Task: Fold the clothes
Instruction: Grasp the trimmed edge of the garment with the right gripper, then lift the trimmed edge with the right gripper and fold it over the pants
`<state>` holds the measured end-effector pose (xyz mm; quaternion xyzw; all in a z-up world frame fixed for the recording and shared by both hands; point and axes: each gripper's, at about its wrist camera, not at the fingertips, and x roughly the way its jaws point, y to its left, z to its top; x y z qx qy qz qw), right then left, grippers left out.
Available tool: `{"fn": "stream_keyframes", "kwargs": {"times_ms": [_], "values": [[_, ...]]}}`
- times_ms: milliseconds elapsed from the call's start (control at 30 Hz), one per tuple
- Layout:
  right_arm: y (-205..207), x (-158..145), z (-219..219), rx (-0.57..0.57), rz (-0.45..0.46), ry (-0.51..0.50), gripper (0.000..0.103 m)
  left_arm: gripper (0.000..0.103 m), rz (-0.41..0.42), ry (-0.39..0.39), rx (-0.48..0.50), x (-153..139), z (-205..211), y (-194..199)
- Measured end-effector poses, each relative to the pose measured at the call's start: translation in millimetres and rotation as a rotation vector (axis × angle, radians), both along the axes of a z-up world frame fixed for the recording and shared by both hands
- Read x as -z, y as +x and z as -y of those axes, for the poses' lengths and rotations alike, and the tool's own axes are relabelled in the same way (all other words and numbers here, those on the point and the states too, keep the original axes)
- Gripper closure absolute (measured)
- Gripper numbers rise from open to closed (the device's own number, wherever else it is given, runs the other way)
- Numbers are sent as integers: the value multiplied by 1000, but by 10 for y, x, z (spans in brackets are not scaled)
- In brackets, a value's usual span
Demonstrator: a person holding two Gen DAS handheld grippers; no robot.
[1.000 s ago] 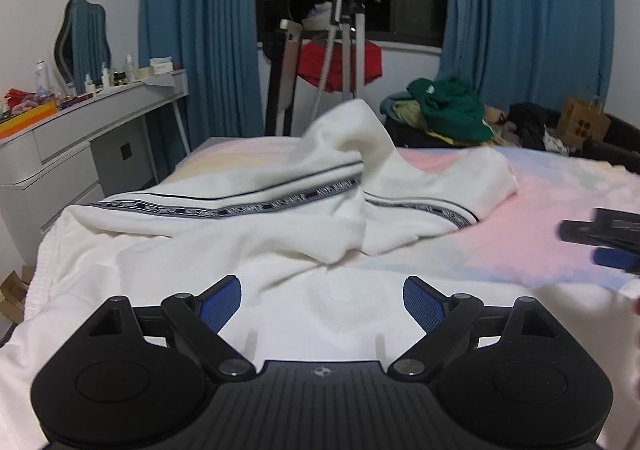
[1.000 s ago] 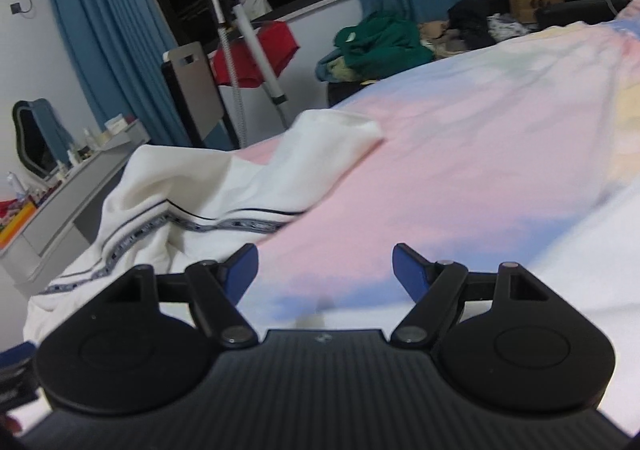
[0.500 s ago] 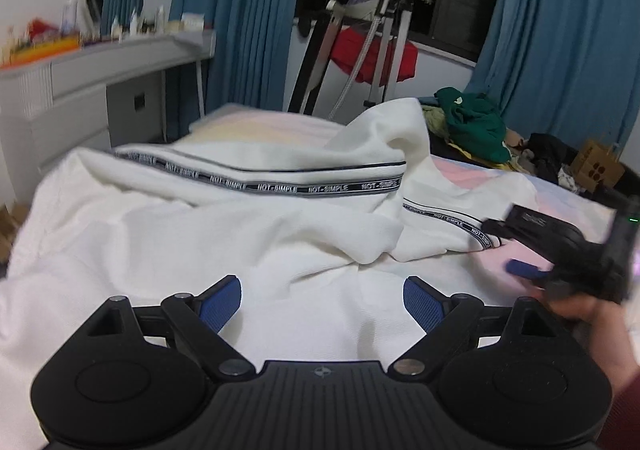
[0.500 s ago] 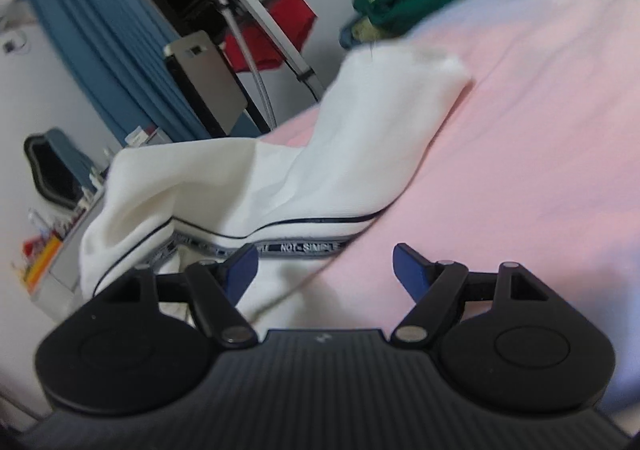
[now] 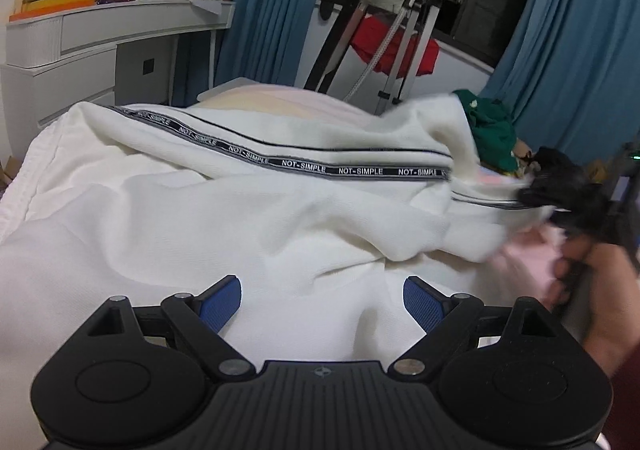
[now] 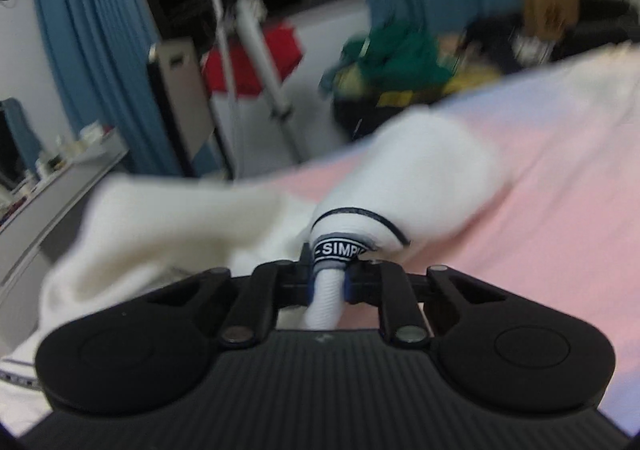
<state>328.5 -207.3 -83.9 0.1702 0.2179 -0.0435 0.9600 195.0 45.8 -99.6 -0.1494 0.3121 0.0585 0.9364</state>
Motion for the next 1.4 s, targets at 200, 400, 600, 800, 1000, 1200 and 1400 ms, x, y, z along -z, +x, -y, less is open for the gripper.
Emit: {"fn": "stream_keyframes", "kwargs": {"times_ms": [200,400,600,800,1000,1200,1400], "values": [[-410,-616,436,150,52,-271,88,13,19,-6,5,-71,19,-65],[31,-590,779,102,-132,-473,84,13,17,15,32,-86,100,-74],[273,-160,1247,-40,-187,-57,48,13,7,64,54,-26,189,-54],[-528,-3,2000,54,56,415,24,13,-10,41,72,68,192,-18],[-1024,276,2596,206,72,780,21,13,-9,11,84,131,272,0],[-1019,715,2646,228,-18,1016,17,13,-19,-33,103,194,338,-52],[-743,1066,2421,176,-158,1086,41,13,-33,-112,82,248,327,-95]]}}
